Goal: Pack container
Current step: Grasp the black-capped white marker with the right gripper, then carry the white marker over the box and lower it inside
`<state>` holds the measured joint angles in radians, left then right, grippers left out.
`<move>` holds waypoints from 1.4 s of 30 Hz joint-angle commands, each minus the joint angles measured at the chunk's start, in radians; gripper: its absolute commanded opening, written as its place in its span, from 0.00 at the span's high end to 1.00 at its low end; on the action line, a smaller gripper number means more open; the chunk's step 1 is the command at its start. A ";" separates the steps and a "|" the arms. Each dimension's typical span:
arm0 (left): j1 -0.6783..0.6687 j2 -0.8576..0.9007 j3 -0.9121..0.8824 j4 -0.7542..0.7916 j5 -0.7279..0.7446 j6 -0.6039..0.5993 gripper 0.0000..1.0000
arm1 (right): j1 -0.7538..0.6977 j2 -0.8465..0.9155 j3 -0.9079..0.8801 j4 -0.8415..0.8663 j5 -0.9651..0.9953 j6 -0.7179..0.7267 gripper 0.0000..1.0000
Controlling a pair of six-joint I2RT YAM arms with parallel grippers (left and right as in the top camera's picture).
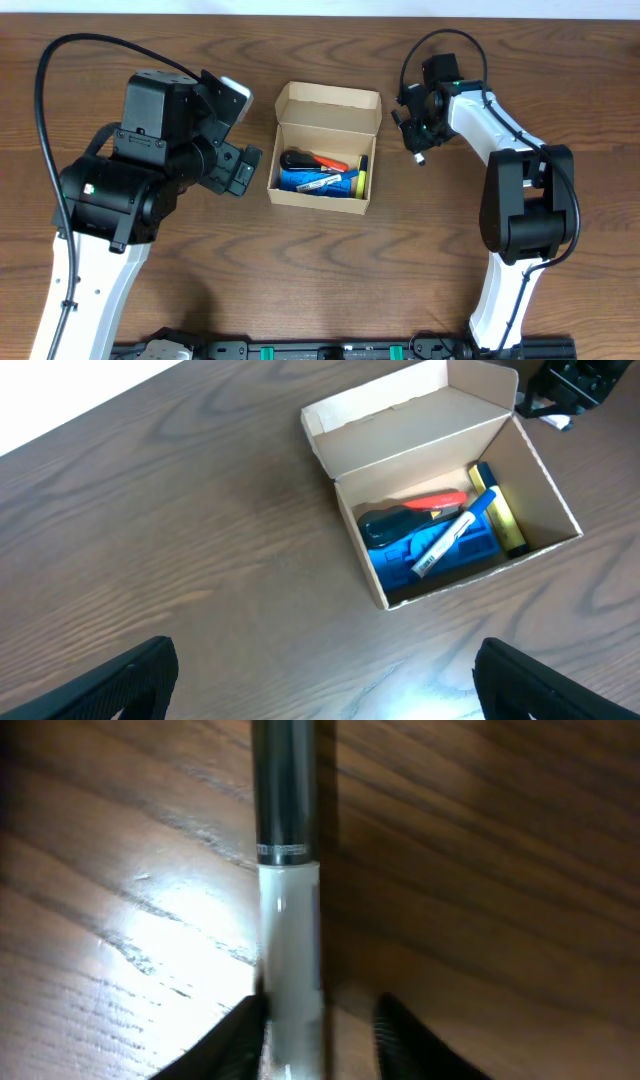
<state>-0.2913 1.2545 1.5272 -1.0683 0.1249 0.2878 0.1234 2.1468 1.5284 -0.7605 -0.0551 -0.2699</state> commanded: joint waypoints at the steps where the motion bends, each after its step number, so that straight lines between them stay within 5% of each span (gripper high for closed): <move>1: 0.004 -0.002 0.018 -0.003 0.006 -0.008 0.05 | 0.002 0.016 -0.006 0.002 0.014 0.012 0.70; 12: 0.004 -0.002 0.018 -0.003 0.006 -0.008 0.05 | 0.002 0.014 -0.005 -0.009 0.013 0.039 0.99; 30: 0.004 -0.002 0.018 -0.003 0.006 -0.007 0.05 | 0.053 -0.440 0.081 -0.101 -0.034 0.081 0.99; 36: 0.004 -0.002 0.018 -0.003 0.006 -0.007 0.05 | 0.146 -0.476 0.078 -0.118 -0.314 -0.246 0.99; 42: 0.004 -0.002 0.018 -0.003 0.006 -0.008 0.05 | 0.250 -0.423 0.062 -0.184 -0.354 -0.589 0.99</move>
<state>-0.2913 1.2545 1.5272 -1.0683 0.1249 0.2878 0.3309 1.6882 1.6077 -0.9276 -0.3347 -0.6071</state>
